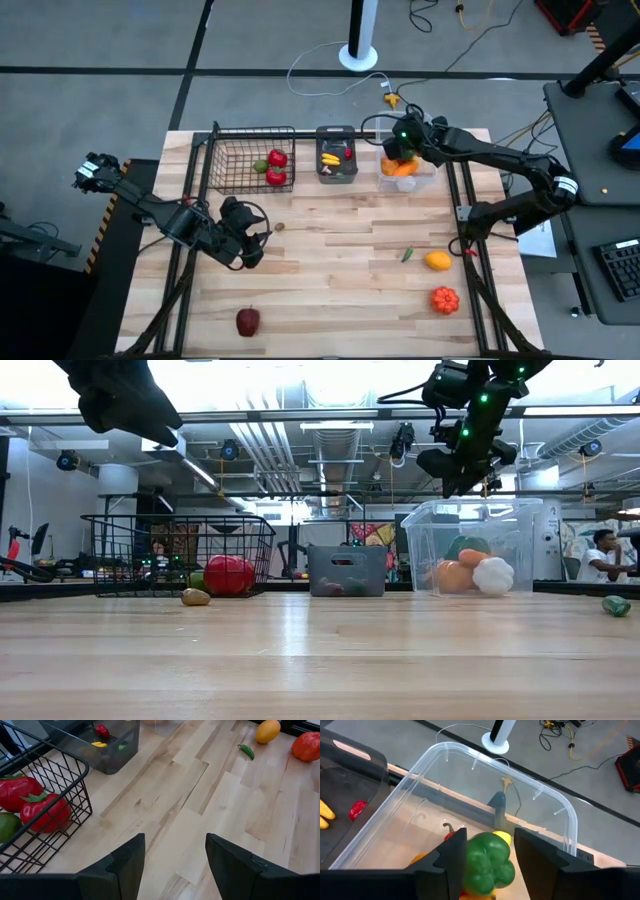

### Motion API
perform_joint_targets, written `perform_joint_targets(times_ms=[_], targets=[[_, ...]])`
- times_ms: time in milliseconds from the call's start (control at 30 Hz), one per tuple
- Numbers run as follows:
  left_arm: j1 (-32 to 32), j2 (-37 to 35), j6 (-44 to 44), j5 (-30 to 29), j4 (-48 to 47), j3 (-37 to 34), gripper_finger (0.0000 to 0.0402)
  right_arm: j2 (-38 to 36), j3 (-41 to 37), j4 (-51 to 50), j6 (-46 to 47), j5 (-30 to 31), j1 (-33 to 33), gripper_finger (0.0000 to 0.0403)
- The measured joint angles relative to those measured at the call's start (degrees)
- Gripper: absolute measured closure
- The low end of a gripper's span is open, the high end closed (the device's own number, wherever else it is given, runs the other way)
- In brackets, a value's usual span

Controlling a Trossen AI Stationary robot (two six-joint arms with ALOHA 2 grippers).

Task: Sort produce into baskets
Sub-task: Put the orange chili pepper into the transparent bin, then put the apple into the black basket

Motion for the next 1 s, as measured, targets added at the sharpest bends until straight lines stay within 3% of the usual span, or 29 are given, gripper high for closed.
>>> perform_joint_targets(times_ms=[167, 500, 667, 833, 1000], targets=[[-0.04, 0.0, -0.32, 0.96, 0.01, 0.0, 0.021, -0.46, 0.25, -1.0, -1.38, -0.01, 0.4, 0.0237], [-2.86, 1.37, -5.06, 11.7, 2.95, 0.87, 0.021, -5.23, 2.98, -1.86, -1.41, -0.16, 8.09, 0.0243], [-6.42, 5.85, -6.27, 17.35, 2.72, 5.03, 0.021, -6.16, 2.99, -1.73, -1.63, -7.88, 14.03, 0.0241], [-10.39, 12.94, -9.71, 26.25, -3.09, 11.77, 0.021, -5.79, 2.99, -1.72, -1.46, -11.01, 20.92, 0.0239], [-12.68, 20.35, -23.66, 29.29, -16.91, 20.67, 0.021, -5.75, 2.99, -0.62, -0.76, -11.02, 25.32, 0.0245]])
